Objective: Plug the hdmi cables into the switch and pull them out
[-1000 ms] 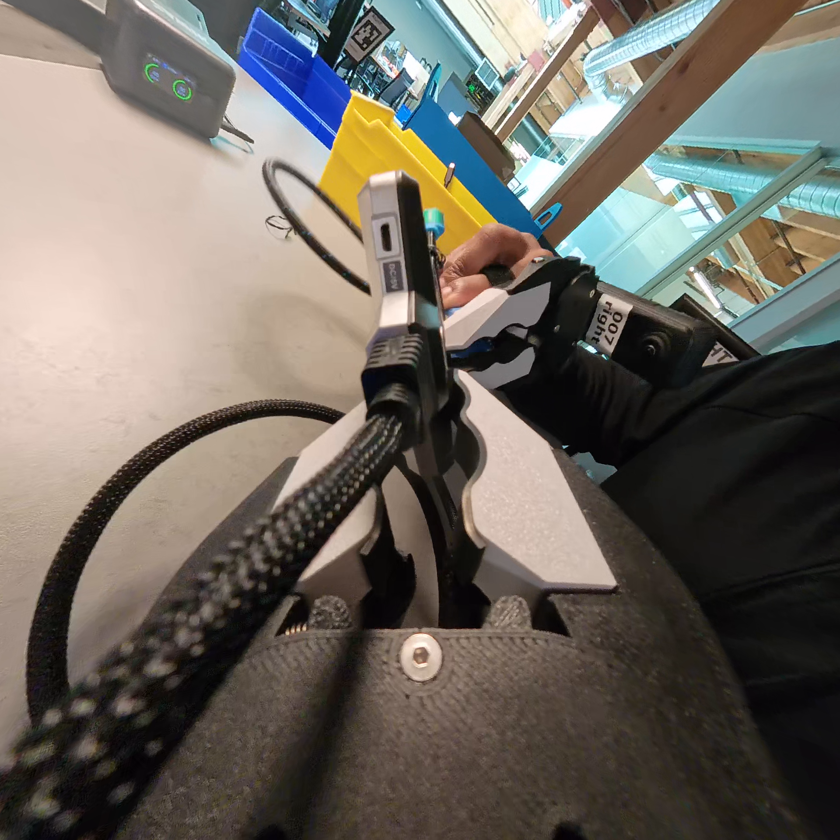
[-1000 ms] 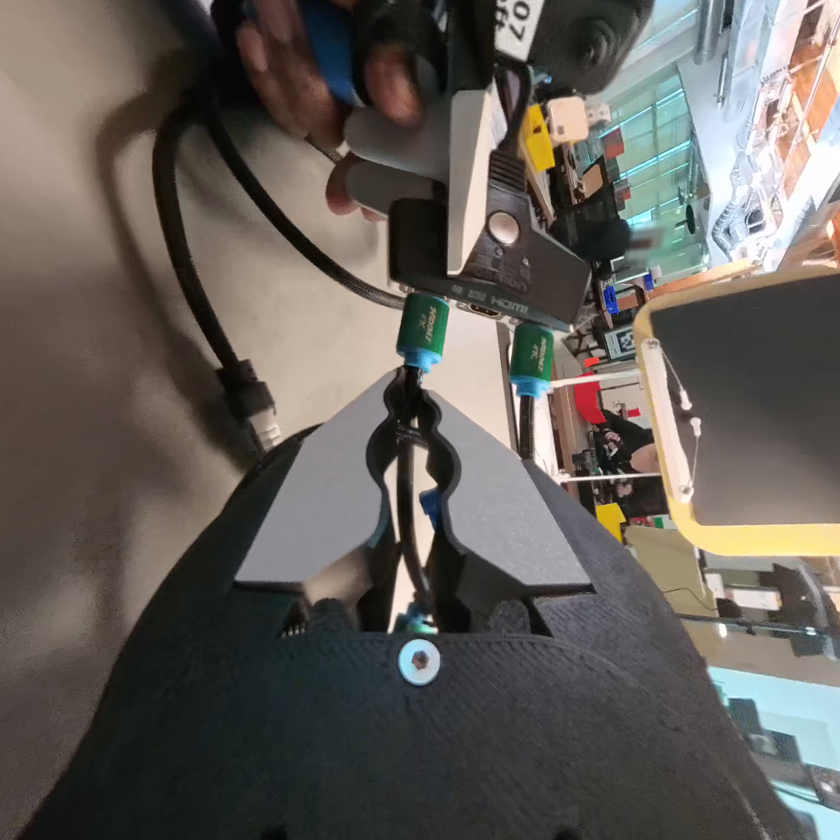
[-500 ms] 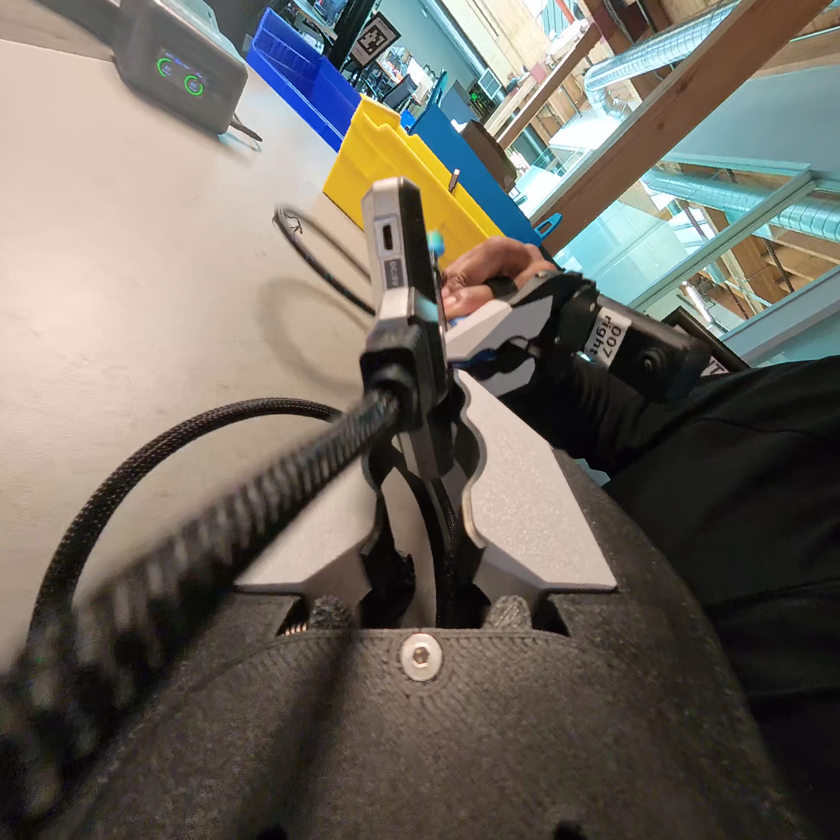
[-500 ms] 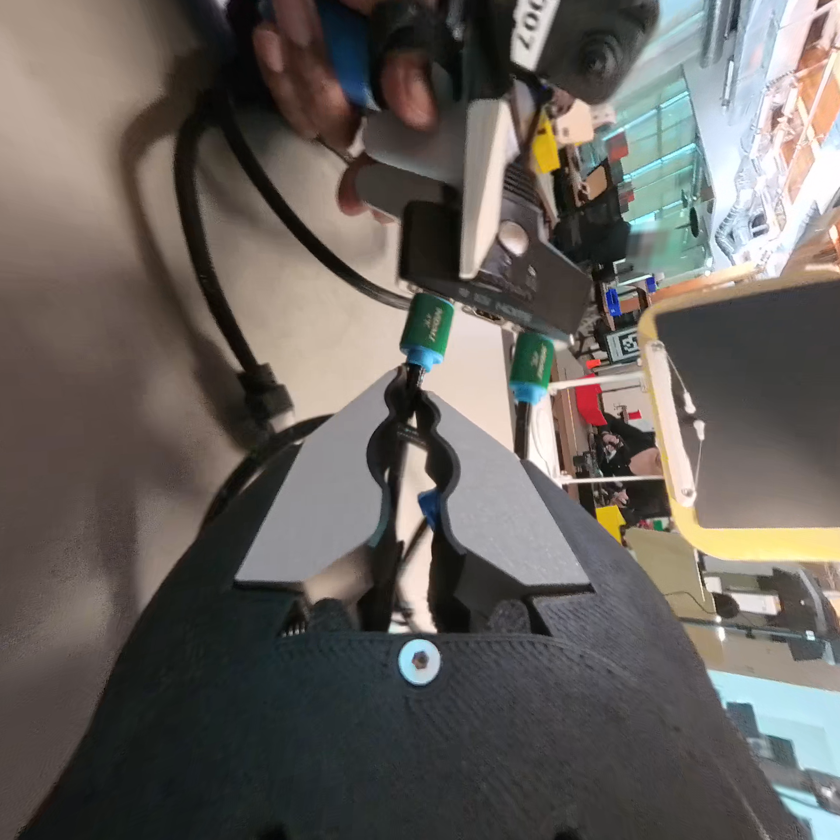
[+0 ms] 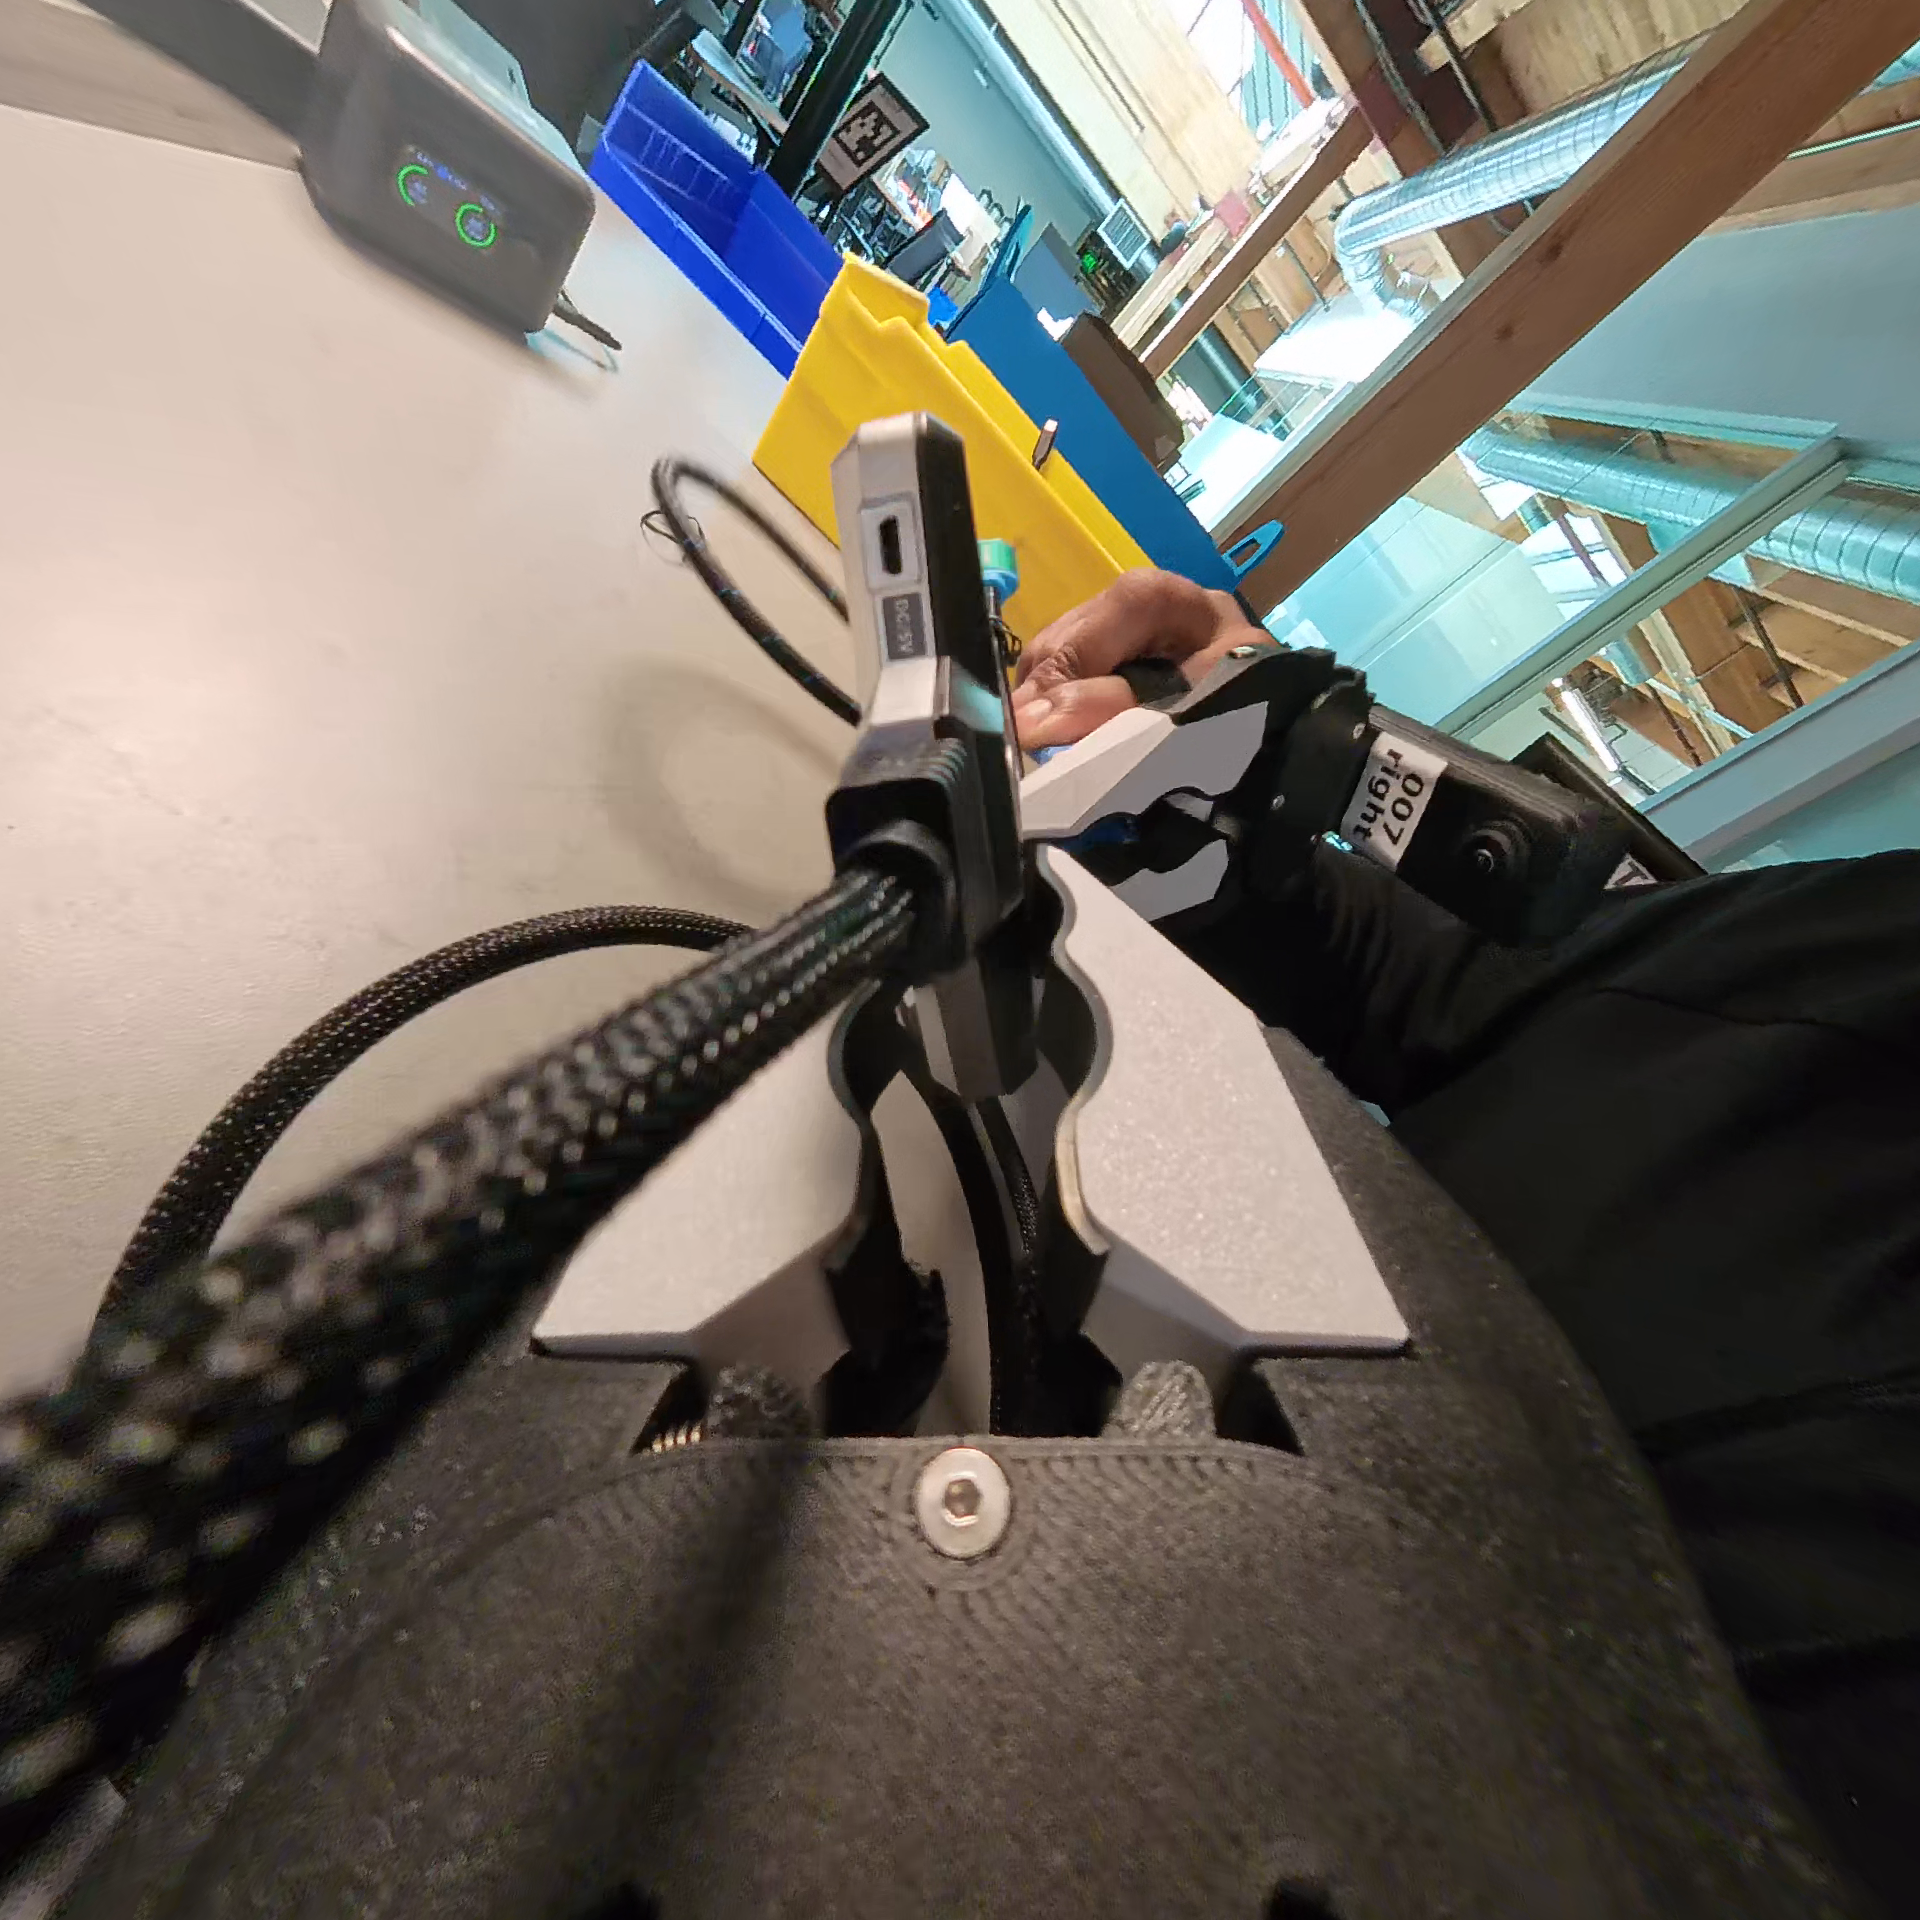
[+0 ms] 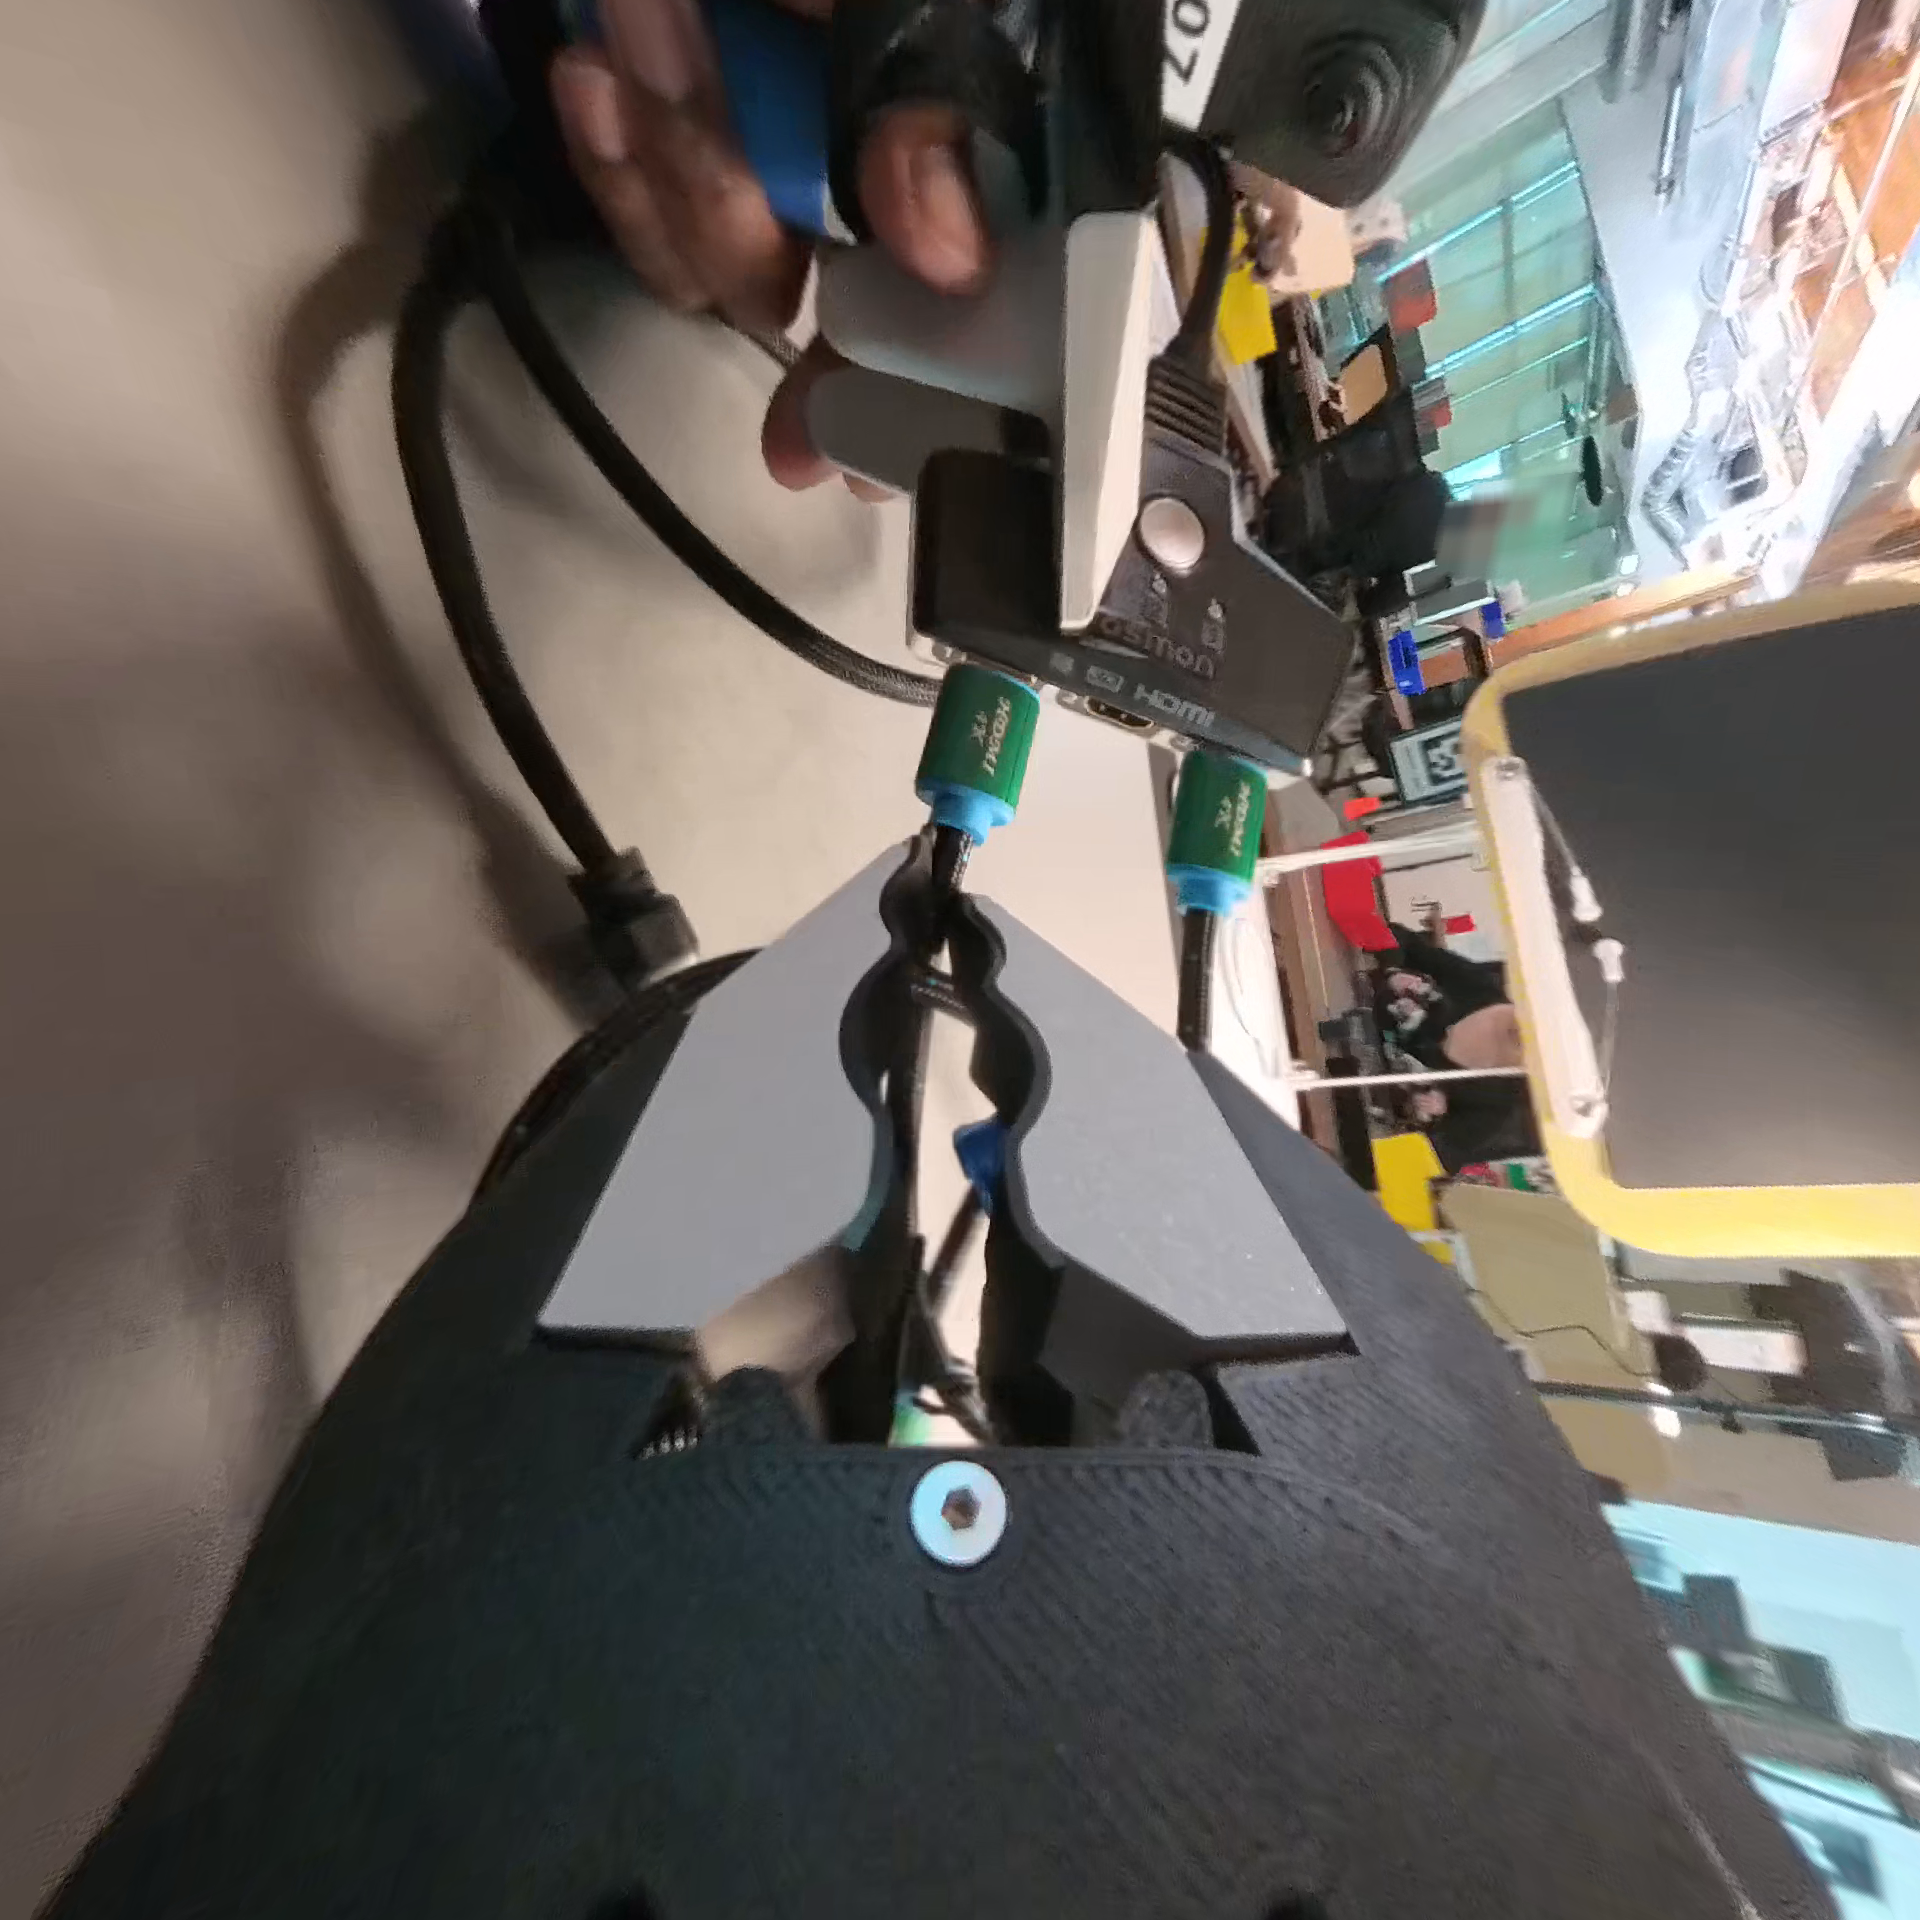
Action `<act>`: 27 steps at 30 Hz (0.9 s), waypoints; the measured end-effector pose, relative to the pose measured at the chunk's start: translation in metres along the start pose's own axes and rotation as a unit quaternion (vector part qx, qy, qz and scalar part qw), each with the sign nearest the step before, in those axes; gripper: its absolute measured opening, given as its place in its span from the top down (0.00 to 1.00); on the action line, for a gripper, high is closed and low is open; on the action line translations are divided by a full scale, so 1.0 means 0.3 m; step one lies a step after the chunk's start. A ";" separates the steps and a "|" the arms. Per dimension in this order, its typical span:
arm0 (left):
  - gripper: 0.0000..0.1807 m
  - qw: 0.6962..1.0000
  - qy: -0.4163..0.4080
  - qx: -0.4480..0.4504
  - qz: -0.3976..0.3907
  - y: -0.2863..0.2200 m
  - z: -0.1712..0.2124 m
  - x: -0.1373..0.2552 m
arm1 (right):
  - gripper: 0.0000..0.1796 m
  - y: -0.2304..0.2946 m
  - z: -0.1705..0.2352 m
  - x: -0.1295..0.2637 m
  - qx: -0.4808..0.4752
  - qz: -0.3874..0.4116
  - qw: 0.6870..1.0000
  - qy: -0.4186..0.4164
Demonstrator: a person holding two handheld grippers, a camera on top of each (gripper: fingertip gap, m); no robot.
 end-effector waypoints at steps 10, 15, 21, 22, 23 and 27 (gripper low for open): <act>0.88 1.000 0.002 0.016 0.012 0.004 0.002 0.005 | 0.97 0.014 -0.009 0.006 -0.003 -0.015 1.000 -0.009; 0.88 1.000 0.008 0.023 0.015 0.009 0.003 0.023 | 0.99 0.060 -0.056 0.009 0.025 -0.025 0.999 -0.020; 0.88 1.000 0.010 0.016 0.011 0.006 0.002 0.018 | 0.98 0.029 -0.020 0.006 0.010 -0.014 1.000 -0.003; 0.89 1.000 0.007 0.020 0.013 0.008 0.001 0.022 | 0.98 0.046 -0.037 0.006 0.019 -0.019 1.000 -0.008; 0.89 1.000 0.006 0.023 0.015 0.009 0.000 0.026 | 0.99 0.065 -0.055 0.005 0.028 -0.023 0.999 -0.016; 0.88 1.000 0.012 0.022 0.014 0.010 0.001 0.033 | 1.00 0.042 -0.036 0.013 0.039 -0.019 0.999 -0.006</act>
Point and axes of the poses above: each gripper's, where its closed fingertips meet, x back along the fingers, z out of its underside, y = z × x across the jaws, the point moved 7 cm from there along x, back along the fingers, and after that the axes turned 13 degrees about z, right-handed, at the moved point
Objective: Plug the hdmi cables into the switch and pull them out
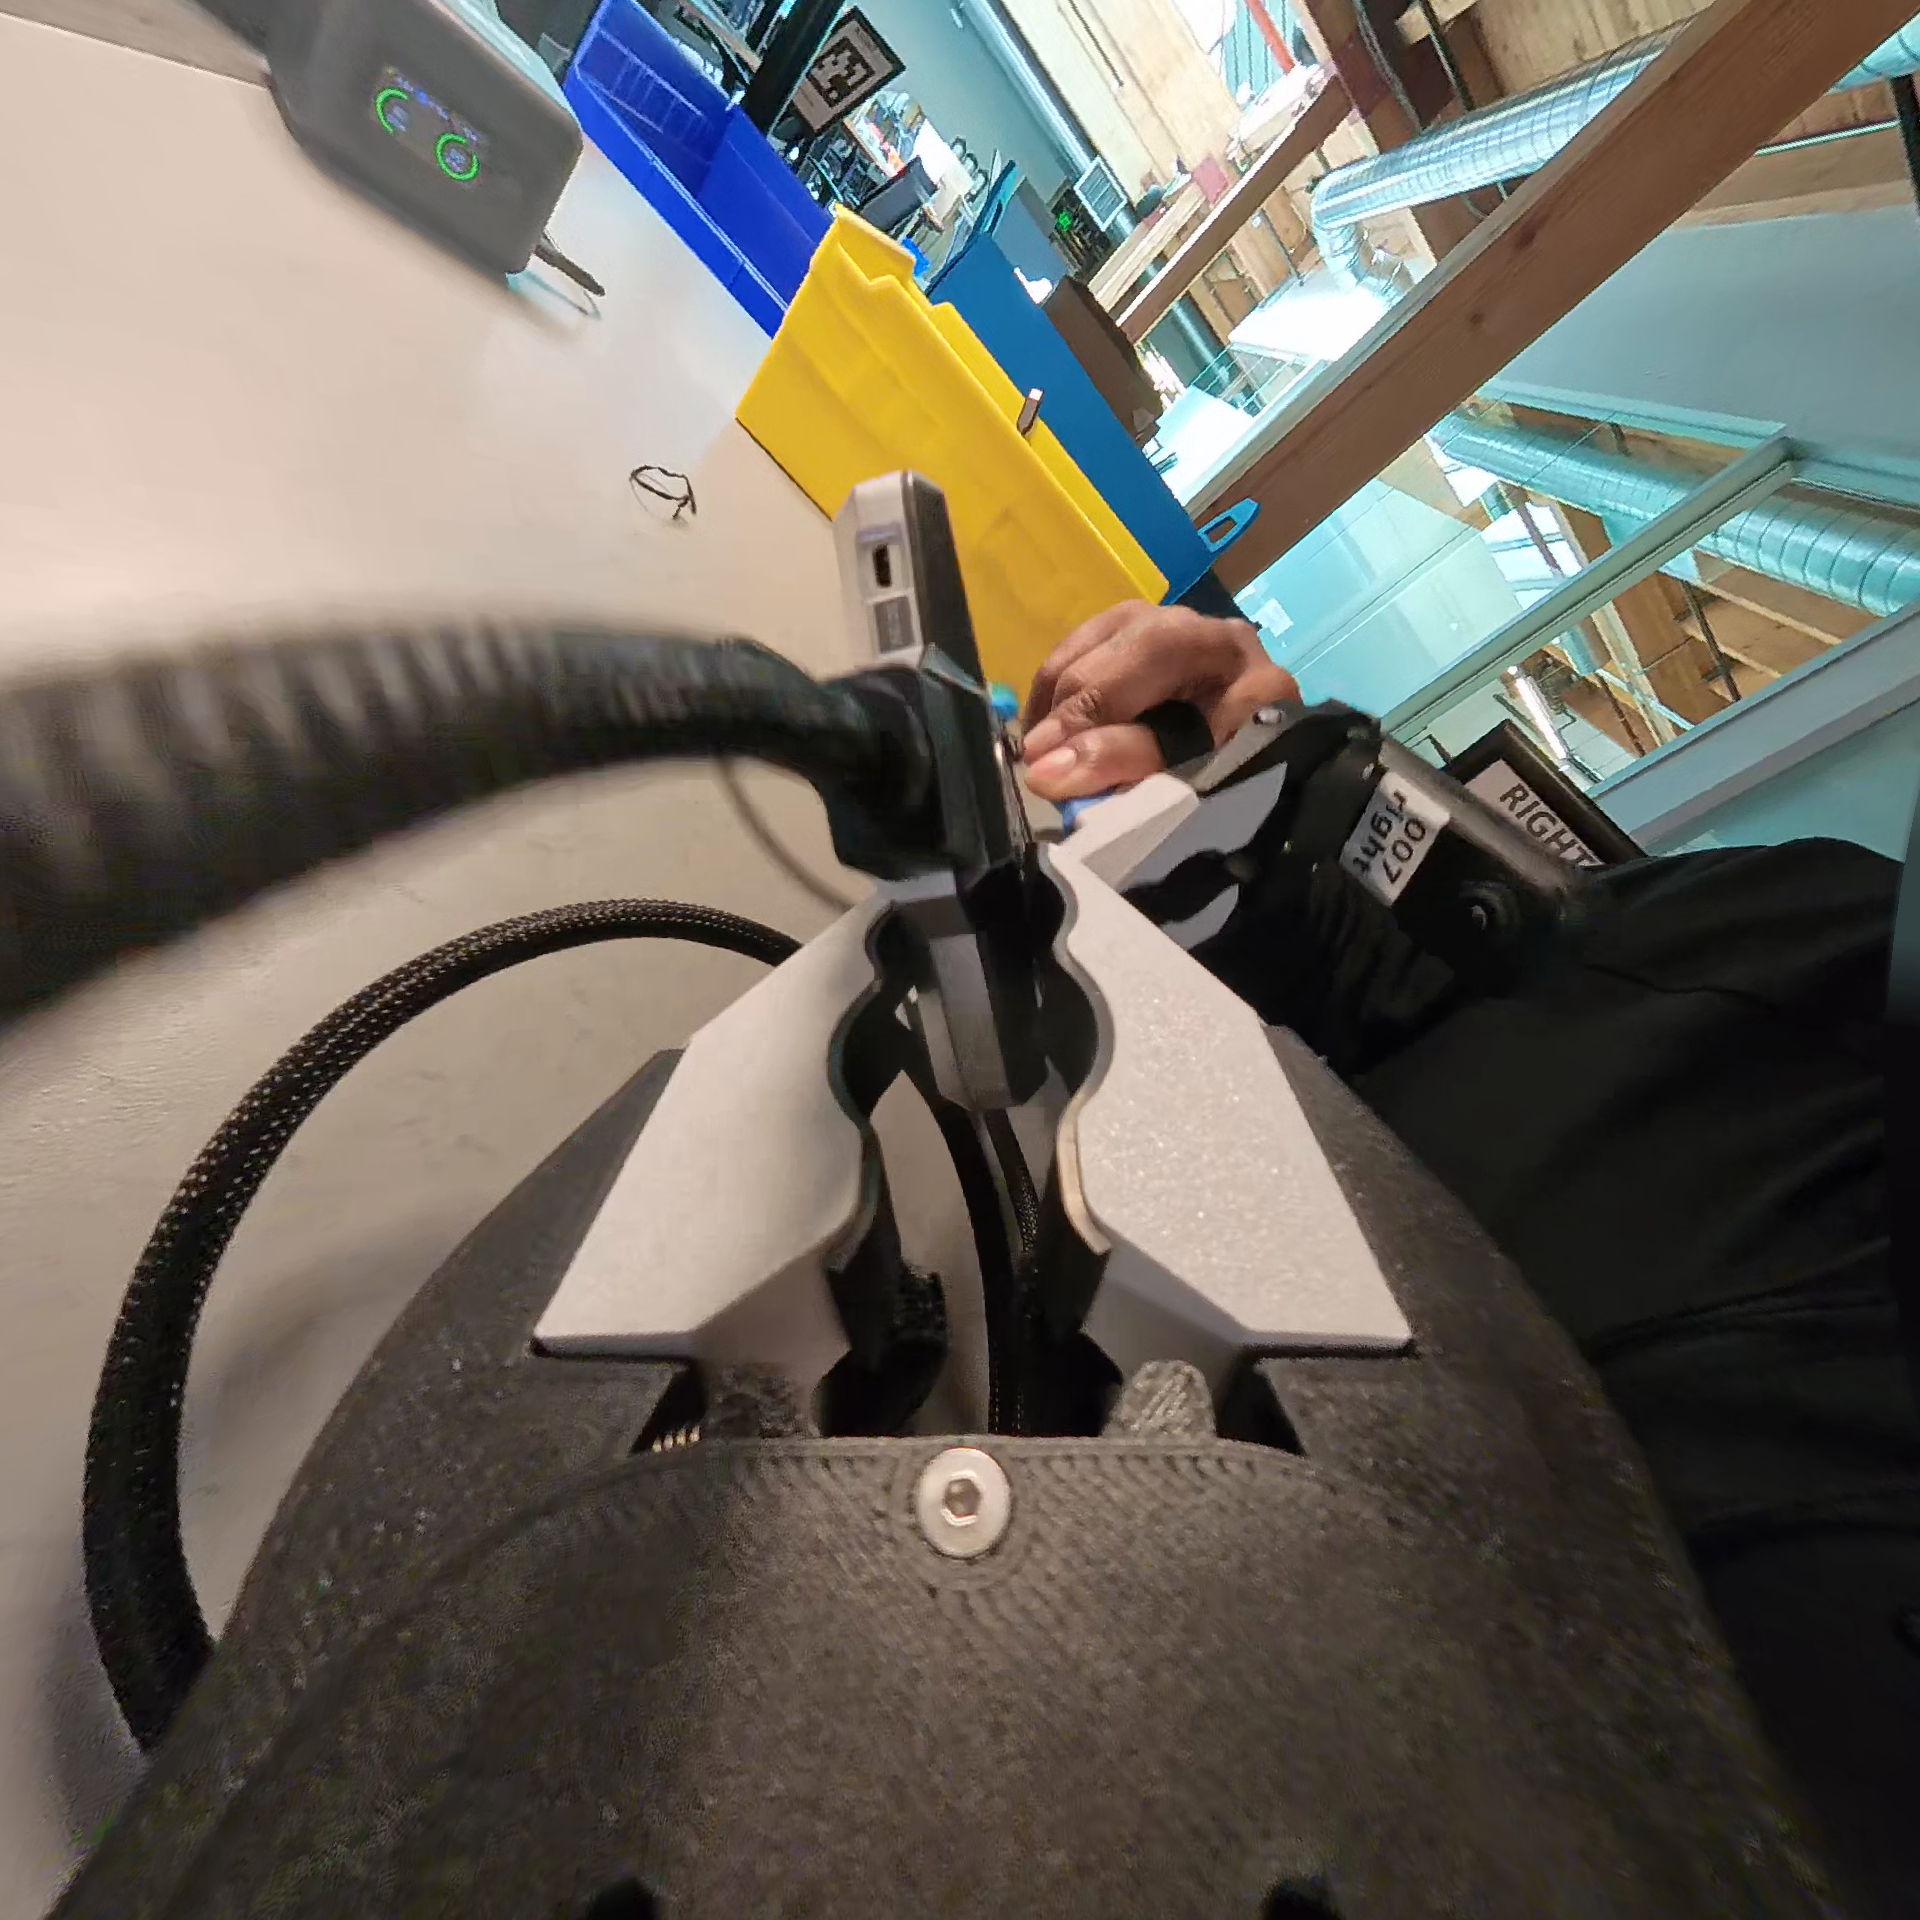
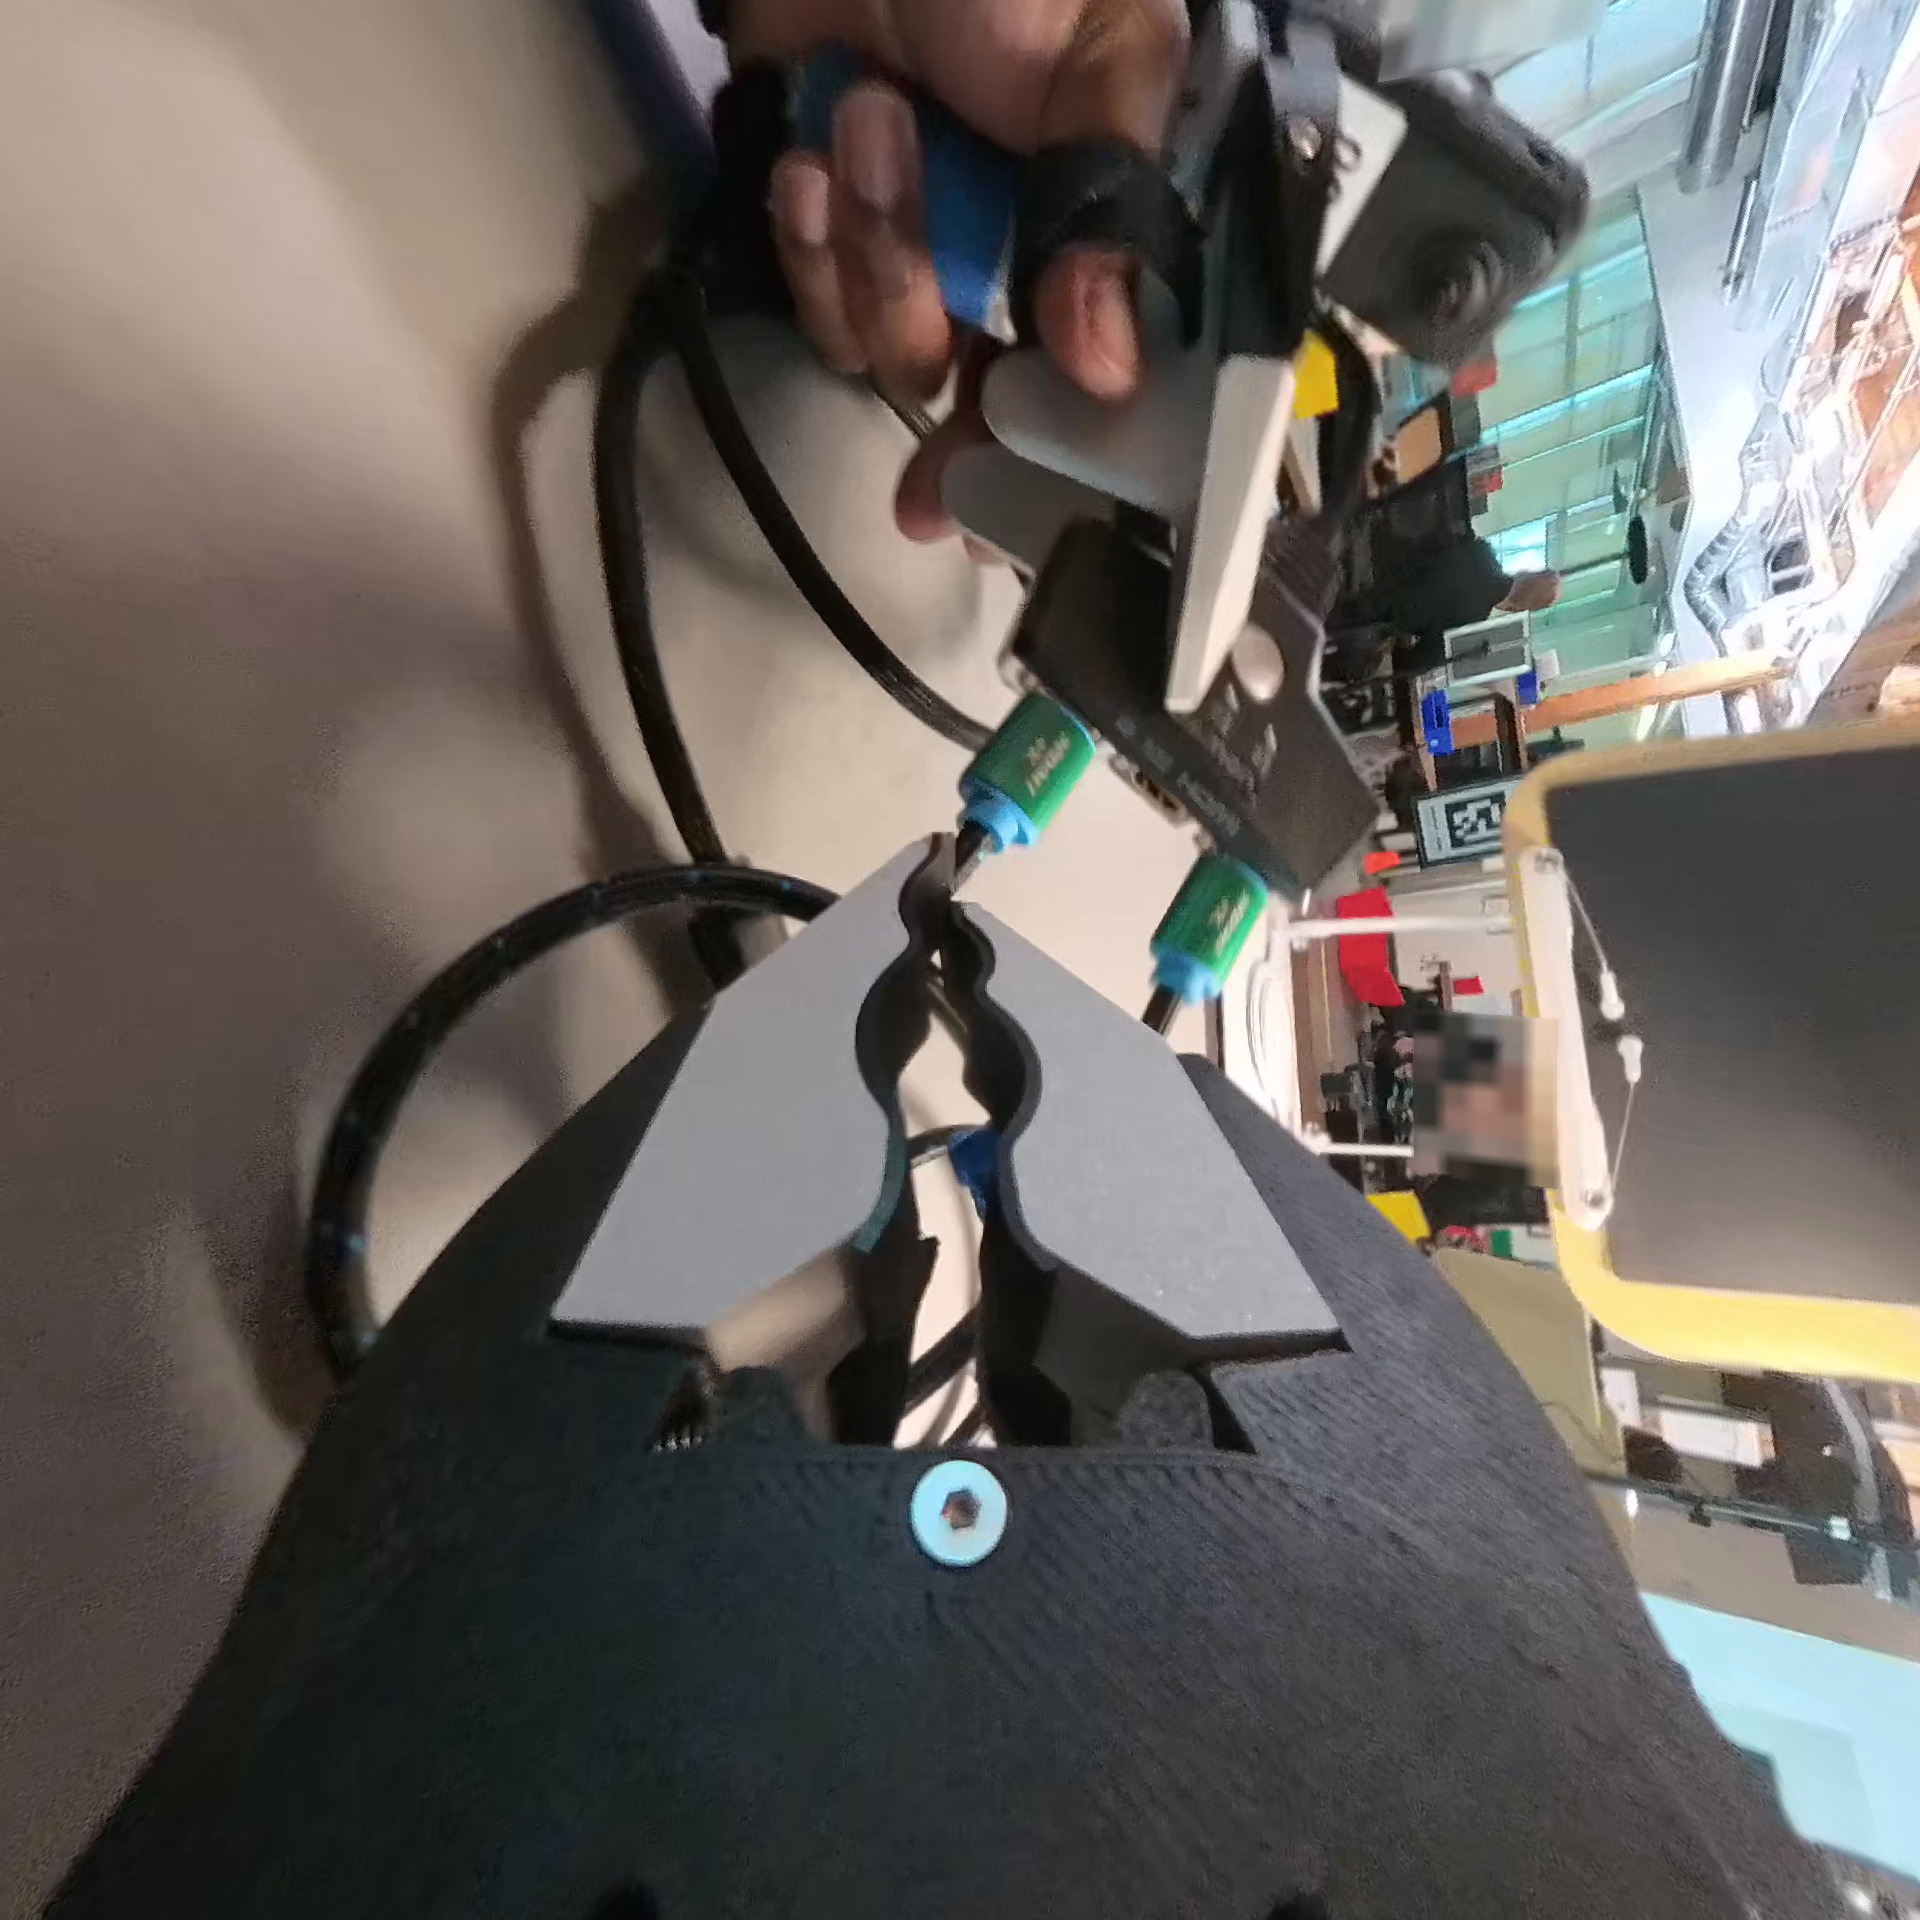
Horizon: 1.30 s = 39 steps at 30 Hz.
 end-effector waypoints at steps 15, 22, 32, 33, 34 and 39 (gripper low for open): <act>0.88 0.996 -0.051 -0.027 -0.065 0.020 -0.037 0.059 | 0.91 -0.093 -0.022 0.020 -0.130 0.105 0.986 -0.027; 0.88 0.996 -0.030 -0.053 -0.058 -0.014 -0.010 -0.033 | 0.79 -0.032 -0.057 -0.064 -0.139 0.060 0.987 0.048; 0.85 0.999 -0.003 -0.026 -0.021 -0.026 0.020 -0.074 | 0.87 0.002 -0.027 -0.081 -0.090 0.063 0.991 0.076; 0.82 1.000 -0.003 -0.024 -0.020 -0.028 0.023 -0.079 | 0.87 0.004 -0.027 -0.081 -0.086 0.065 0.991 0.073; 0.78 1.000 0.004 -0.018 -0.017 -0.031 0.030 -0.089 | 0.87 0.006 -0.030 -0.080 -0.084 0.066 0.992 0.068; 0.75 0.999 -0.013 0.007 -0.045 -0.029 0.046 -0.134 | 0.87 0.017 -0.044 -0.074 -0.075 0.063 0.994 0.051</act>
Point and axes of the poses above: each gripper's, where its closed fingertips meet, x back along the fingers, z out of its underside, y = z × x across the jaws, the point moved 7 cm from there along x, back along the fingers, and after that the axes turned 13 degrees about z, right-handed, at the moved point
